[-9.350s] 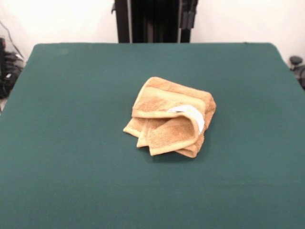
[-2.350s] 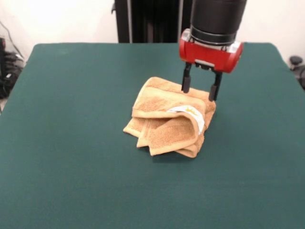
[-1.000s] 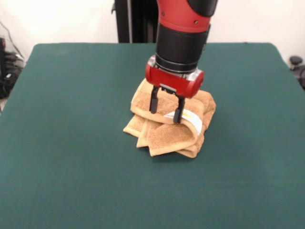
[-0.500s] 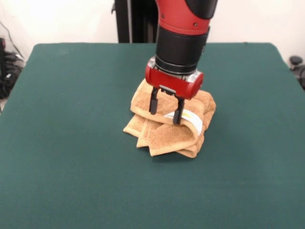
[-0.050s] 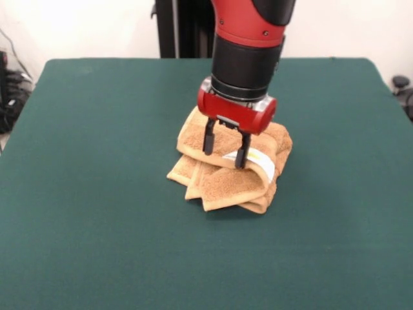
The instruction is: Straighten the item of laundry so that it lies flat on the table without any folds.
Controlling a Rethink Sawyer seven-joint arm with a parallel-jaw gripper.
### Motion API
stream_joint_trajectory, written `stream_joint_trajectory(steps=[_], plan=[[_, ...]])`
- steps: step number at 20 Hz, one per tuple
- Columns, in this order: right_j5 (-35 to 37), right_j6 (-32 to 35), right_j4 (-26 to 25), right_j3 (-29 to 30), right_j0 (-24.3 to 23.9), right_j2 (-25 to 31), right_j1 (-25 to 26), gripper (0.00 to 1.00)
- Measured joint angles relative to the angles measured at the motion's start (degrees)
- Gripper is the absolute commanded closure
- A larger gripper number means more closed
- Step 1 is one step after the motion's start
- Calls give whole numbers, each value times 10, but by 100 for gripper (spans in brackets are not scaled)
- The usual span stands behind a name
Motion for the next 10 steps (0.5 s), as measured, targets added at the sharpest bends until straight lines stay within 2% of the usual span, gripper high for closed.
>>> stream_joint_trajectory(steps=[10], plan=[[3,0,0,-1,25,-1,-29,0]])
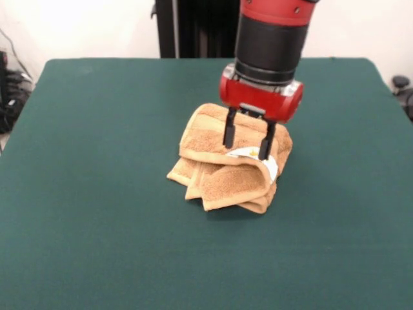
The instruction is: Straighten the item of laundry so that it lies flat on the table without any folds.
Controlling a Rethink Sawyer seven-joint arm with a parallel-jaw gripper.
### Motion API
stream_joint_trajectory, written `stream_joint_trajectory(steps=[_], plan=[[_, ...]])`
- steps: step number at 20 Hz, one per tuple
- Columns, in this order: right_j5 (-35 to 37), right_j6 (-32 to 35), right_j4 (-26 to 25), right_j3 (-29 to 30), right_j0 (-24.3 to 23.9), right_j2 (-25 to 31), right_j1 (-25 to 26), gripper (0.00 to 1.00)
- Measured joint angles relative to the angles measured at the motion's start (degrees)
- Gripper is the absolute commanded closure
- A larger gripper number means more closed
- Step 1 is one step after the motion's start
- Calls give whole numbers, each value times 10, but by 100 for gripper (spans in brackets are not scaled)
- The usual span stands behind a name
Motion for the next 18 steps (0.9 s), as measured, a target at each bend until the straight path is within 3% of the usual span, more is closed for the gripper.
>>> stream_joint_trajectory(steps=[18], plan=[[16,0,0,-16,1,0,-24,0]])
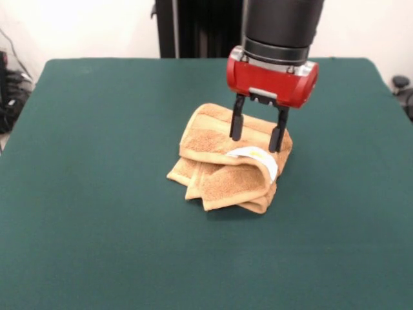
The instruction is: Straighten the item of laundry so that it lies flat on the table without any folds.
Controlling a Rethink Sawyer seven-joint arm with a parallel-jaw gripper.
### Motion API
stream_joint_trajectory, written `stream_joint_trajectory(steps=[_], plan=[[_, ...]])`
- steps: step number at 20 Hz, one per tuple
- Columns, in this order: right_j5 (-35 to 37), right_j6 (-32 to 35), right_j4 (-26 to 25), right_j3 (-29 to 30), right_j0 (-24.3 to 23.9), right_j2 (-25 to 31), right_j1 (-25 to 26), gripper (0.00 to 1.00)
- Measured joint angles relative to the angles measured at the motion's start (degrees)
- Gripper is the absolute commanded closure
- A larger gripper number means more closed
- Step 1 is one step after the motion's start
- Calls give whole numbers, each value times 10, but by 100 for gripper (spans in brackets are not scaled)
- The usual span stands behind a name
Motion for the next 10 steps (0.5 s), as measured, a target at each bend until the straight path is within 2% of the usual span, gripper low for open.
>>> stream_joint_trajectory(steps=[10], plan=[[0,0,-1,0,-6,1,7,0]])
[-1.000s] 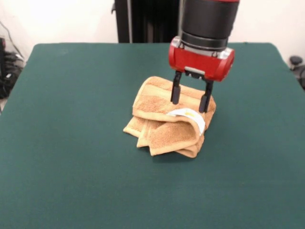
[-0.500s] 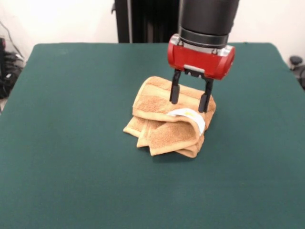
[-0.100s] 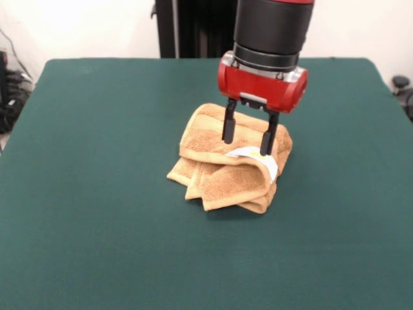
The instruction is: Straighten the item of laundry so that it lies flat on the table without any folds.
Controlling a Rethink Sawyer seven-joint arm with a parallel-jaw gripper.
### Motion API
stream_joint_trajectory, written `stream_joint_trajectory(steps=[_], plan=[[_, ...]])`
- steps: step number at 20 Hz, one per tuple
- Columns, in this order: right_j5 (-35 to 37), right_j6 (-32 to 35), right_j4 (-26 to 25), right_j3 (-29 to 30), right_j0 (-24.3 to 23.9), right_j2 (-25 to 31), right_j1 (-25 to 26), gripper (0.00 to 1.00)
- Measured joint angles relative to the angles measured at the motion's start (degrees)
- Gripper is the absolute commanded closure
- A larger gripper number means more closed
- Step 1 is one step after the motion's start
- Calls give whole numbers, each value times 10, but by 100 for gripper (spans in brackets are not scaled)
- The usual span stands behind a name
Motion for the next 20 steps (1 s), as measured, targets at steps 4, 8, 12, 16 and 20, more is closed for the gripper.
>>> stream_joint_trajectory(steps=[4,8,12,16,20], plan=[[0,0,0,0,3,0,0,0],[0,0,0,0,8,0,-1,0],[0,0,0,1,10,1,-4,0],[0,0,0,3,10,1,-6,0],[0,0,0,4,9,3,-6,0]])
